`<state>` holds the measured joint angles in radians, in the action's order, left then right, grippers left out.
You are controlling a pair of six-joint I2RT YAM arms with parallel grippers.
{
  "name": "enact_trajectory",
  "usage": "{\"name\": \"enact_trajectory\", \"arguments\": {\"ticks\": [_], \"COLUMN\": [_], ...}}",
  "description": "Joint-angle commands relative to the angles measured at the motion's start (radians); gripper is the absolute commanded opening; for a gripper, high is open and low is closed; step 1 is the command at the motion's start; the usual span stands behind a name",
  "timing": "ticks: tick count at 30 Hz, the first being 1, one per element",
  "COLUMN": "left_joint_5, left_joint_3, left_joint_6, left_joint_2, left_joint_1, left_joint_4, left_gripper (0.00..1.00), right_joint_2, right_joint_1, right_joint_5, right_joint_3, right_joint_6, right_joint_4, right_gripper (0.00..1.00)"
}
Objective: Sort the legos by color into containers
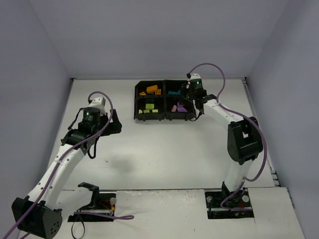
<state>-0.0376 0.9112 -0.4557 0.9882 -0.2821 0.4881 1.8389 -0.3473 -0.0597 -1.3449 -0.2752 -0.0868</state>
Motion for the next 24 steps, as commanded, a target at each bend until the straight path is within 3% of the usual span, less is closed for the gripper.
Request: {"name": "enact_trajectory", "arguments": {"ticks": [1,2,3,6,15,16,17,24], "left_joint_5": [-0.008,-0.007,-0.005,-0.004,0.005,0.010,0.013,0.053], "left_joint_3": [0.017,0.017,0.018,0.029,0.100,0.109,0.118,0.175], "left_joint_6": [-0.015,-0.014,-0.014,-0.009,-0.011,-0.015,-0.017,-0.008], "left_joint_2": [-0.025,-0.025,-0.023,-0.017,0.015,0.017,0.020,0.030], "left_joint_1": [0.000,0.000,0.000,0.000,0.011,0.012,0.014,0.015], "left_joint_4": [-0.014,-0.014,-0.013,-0.006,0.040,0.046,0.052,0.089], "left_gripper": [0.81,0.81,0.81,0.81,0.81,0.81,0.80,0.81], "right_joint_2": [-0.006,-0.006,-0.010,-0.027,-0.148,-0.164,-0.191,-0.263], "right_joint_1": [-0.004,-0.004,-0.004,-0.002,0.001,0.001,0.001,-0.004], "right_joint_5": [0.001,0.000,-0.002,-0.002,0.044,0.044,0.044,0.052], "right_joint_3": [-0.054,-0.054,-0.053,-0.051,-0.050,-0.046,-0.043,-0.017], "right_joint_6": [0.010,0.010,0.011,0.013,0.008,0.008,0.002,-0.031], "right_joint_4": [-0.059,-0.057,-0.057,-0.056,-0.014,-0.011,-0.001,0.041], "right_gripper": [0.37,0.41,0.52,0.62,0.76,0.81,0.99,1.00]}}
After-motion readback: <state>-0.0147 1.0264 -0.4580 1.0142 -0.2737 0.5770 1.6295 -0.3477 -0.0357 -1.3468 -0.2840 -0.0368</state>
